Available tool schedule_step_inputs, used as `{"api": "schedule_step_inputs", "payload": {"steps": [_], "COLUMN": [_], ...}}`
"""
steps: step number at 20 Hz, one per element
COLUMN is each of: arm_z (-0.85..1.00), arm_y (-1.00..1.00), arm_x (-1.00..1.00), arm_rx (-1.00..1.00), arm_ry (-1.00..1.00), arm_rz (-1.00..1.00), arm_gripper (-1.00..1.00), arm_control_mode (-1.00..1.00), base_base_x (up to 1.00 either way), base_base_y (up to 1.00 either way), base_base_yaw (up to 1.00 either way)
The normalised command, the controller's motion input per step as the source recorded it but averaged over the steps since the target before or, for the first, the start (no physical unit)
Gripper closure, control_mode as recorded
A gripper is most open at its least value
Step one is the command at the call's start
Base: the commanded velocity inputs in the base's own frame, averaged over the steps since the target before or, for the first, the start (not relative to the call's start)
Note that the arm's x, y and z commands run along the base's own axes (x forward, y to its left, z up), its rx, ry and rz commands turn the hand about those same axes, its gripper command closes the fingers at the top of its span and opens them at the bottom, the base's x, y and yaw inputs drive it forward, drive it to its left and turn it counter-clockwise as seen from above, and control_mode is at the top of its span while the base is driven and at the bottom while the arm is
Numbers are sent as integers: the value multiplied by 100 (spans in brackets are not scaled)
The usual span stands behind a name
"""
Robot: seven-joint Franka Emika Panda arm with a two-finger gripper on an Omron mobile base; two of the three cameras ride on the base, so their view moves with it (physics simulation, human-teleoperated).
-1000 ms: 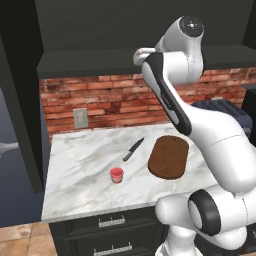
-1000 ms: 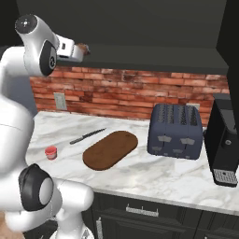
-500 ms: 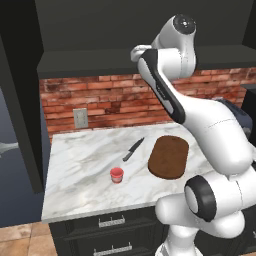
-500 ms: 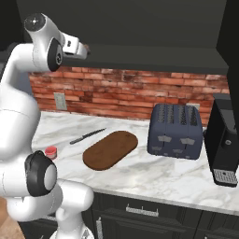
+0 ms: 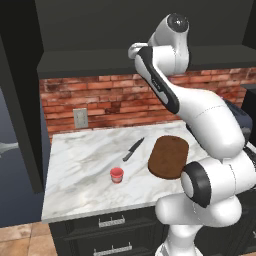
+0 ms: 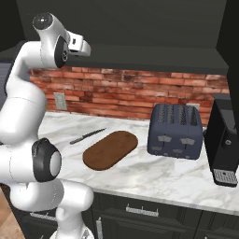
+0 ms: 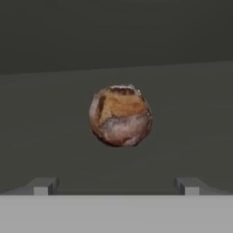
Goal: Pick the bread, place it on the cutting board, pick the jam, place it on the counter, and close the cabinet.
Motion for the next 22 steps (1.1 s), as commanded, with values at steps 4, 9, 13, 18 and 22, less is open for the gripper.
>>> {"api": "schedule_step_inputs", "payload": {"steps": [4,9,13,18,22], "arm_z": [0,0,-1,-4,-5], "arm_y": [0,0,0,0,0], "arm_x": [34,36,35,34,32], "arm_rx": [0,-1,-2,-2,-2], "arm_ry": [0,0,0,0,0], "arm_rz": [0,0,0,0,0], "arm_gripper": [-100,-100,-100,-100,-100], "arm_control_mode": [-100,-100,-100,-100,-100], "base_base_x": [0,0,0,0,0], "base_base_y": [0,0,0,0,0], "base_base_yaw": [0,0,0,0,0]}}
